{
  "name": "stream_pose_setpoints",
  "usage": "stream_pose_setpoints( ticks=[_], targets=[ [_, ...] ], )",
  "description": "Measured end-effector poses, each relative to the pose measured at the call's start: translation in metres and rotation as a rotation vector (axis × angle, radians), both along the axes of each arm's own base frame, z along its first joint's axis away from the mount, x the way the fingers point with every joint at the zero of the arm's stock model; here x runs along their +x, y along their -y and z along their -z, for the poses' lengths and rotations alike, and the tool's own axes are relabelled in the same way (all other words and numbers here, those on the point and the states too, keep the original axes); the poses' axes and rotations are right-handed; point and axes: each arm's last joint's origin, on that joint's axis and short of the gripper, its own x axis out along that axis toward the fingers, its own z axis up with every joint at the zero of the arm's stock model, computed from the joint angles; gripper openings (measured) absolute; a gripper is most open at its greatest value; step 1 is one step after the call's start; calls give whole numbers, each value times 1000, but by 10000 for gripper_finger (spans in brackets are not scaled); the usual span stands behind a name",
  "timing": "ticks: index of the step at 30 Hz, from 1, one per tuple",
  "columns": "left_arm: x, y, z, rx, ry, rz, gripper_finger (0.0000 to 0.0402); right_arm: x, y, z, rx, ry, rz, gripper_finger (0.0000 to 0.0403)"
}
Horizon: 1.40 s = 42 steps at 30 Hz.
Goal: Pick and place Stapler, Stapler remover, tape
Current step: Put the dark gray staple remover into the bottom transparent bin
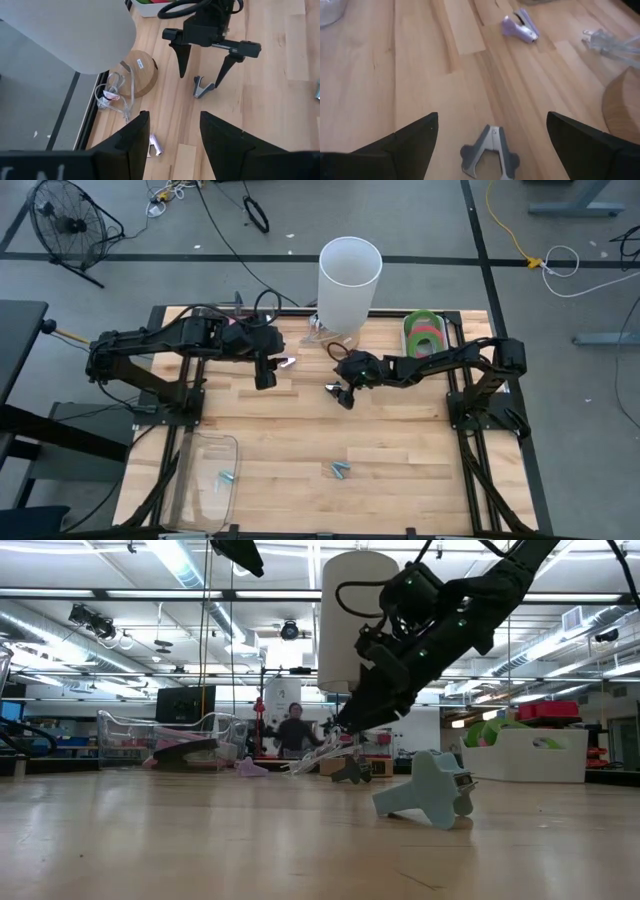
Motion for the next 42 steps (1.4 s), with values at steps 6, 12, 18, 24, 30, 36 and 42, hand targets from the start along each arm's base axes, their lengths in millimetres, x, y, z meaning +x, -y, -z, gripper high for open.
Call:
stream_pose_setpoints(
  ticks=[6, 12, 18, 24, 30, 36, 42],
  targets=[
    [0, 0, 0, 0, 0, 0, 177, 2, 1, -2, -2, 28, 5, 371],
    [0, 0, 0, 0, 0, 0, 177, 0, 1, -1, 29, 15, 29, 371],
    [0, 0, 0, 1, 0, 1, 177, -7, 7, 7, 117, -67, 115, 371],
    [0, 0, 0, 1, 1, 1, 177, -14, 13, 14, 139, -150, 126, 371],
    [0, 0, 0, 1, 1, 0, 177, -8, 9, 9, 103, -83, -23, 371],
    [0, 0, 0, 1, 1, 1, 177, -4, 3, 9, -3, -80, -103, 371],
    [0, 0, 0, 9, 0, -8, 177, 0, 3, 22, 11, -97, -79, 371]
  ],
)
